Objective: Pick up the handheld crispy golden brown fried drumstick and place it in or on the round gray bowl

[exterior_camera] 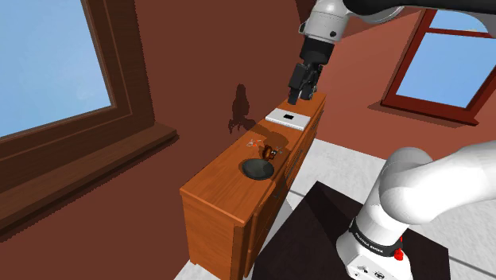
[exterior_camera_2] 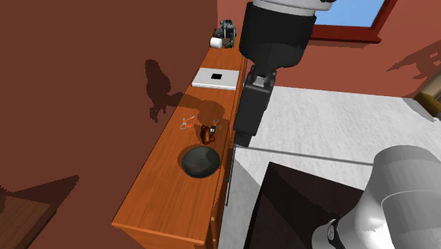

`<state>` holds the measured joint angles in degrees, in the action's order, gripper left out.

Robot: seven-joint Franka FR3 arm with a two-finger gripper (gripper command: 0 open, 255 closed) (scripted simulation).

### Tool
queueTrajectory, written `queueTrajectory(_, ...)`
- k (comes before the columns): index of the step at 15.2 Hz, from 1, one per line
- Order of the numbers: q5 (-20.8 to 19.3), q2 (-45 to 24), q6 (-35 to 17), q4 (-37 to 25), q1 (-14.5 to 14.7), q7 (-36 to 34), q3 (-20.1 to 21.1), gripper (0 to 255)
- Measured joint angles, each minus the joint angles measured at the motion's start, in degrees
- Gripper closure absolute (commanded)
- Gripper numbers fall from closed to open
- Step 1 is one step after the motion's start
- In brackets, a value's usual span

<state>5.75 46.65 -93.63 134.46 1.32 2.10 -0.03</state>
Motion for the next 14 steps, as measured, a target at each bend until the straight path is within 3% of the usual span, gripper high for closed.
queueTrajectory(4, -1.2, -1.1, -2.6, 2.1, -0.5, 1.9, -1.2, 0)
queueTrajectory(14, -6.1, -12.1, -18.2, 8.5, -2.8, 10.4, -7.1, 0)
